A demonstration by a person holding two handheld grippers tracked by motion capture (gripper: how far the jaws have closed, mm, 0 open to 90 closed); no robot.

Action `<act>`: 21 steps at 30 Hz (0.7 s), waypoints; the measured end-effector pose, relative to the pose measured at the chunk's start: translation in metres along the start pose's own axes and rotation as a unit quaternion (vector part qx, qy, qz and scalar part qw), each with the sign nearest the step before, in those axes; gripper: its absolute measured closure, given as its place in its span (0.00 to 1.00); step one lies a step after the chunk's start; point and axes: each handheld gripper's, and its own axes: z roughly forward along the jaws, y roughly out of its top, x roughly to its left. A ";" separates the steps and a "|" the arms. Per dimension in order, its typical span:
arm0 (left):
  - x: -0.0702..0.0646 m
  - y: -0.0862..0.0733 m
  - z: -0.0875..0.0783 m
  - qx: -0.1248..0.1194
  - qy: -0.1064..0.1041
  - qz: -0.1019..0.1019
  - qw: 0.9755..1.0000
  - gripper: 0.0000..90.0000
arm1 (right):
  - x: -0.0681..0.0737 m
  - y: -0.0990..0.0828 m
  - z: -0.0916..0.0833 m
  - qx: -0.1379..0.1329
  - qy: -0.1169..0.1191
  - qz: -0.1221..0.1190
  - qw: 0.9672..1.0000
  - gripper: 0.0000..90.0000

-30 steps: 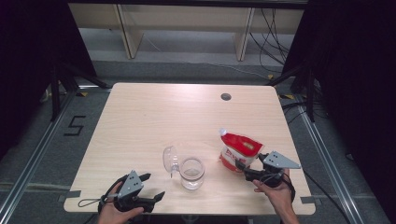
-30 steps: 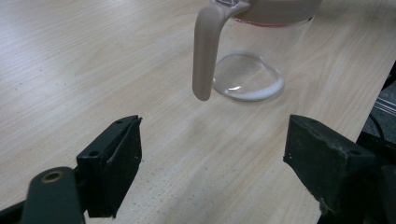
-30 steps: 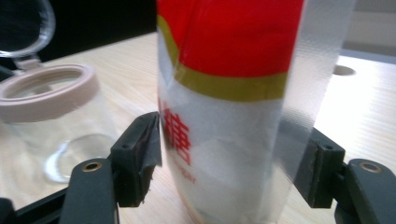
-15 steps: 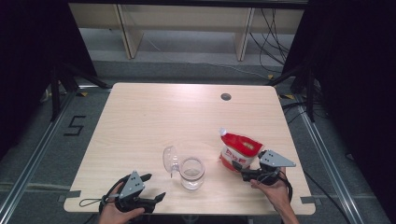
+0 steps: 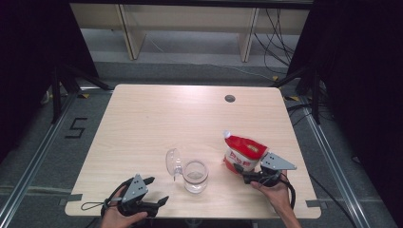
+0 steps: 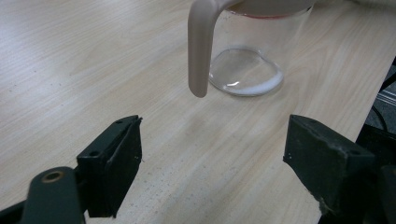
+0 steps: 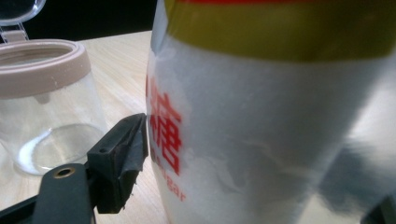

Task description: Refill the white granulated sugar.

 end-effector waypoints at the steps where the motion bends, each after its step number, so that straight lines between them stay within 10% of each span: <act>1: 0.000 0.000 0.000 0.000 0.000 0.000 1.000 0.21 | -0.001 0.000 0.000 0.009 0.006 -0.008 1.000 0.25; 21: 0.001 0.000 0.001 0.011 -0.009 0.007 1.000 0.21 | -0.003 -0.005 0.010 -0.006 -0.003 -0.006 1.000 0.30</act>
